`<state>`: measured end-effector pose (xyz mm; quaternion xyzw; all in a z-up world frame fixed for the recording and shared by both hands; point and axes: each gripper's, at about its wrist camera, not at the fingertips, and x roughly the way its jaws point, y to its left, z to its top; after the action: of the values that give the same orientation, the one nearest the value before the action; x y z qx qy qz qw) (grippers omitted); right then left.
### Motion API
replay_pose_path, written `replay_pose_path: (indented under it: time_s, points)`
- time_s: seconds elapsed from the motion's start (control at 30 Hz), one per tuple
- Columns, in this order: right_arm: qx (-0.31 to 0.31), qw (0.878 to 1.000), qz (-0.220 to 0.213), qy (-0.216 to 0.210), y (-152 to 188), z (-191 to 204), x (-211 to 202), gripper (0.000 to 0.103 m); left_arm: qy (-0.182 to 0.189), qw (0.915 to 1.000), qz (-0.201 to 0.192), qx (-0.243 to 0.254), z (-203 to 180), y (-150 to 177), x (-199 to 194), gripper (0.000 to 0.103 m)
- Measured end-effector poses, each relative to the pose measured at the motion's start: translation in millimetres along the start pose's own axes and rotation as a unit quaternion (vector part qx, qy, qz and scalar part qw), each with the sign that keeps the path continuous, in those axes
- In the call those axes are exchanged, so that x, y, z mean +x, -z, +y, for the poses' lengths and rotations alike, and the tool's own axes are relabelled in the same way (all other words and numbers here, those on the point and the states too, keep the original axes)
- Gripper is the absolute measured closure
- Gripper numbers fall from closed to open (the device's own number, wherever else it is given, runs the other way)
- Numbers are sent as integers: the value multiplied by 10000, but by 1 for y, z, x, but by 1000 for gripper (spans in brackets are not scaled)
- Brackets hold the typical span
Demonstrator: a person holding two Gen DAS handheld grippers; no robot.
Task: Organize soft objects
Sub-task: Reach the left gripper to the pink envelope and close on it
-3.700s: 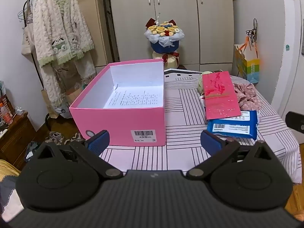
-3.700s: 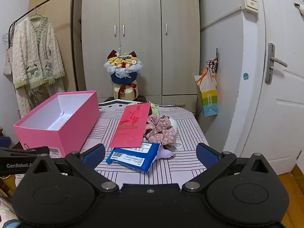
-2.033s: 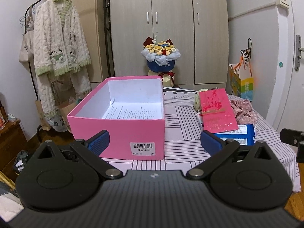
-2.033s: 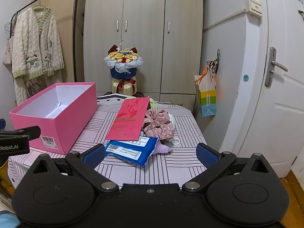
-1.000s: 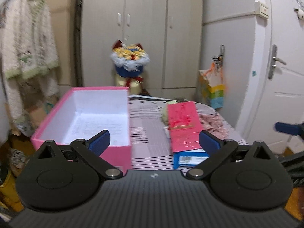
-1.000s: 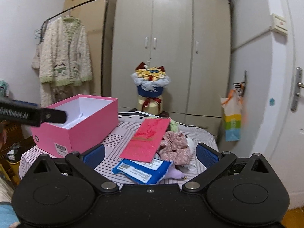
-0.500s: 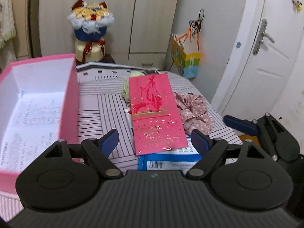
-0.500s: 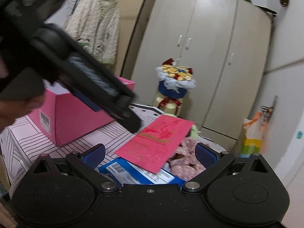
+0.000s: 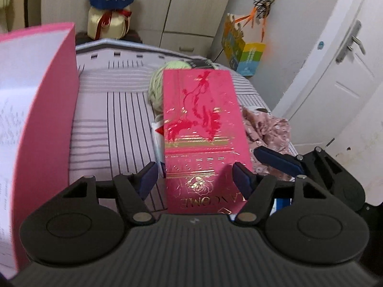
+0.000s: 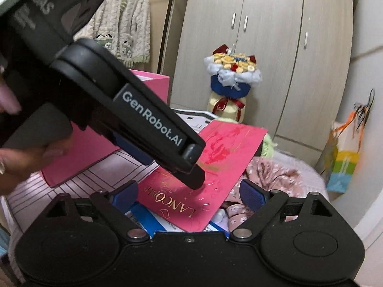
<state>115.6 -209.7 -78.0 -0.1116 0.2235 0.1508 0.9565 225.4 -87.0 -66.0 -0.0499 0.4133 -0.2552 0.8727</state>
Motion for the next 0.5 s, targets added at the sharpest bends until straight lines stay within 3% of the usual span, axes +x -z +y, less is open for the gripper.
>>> replay_pose_path:
  time_s: [0.2, 0.5]
  points:
    - [136, 9997, 163, -107, 3, -4, 13, 8, 241, 9996, 110, -91, 3, 2, 8, 43]
    - [486, 9987, 160, 1, 0, -5, 12, 8, 161, 9999, 38, 29, -6, 7, 1, 48]
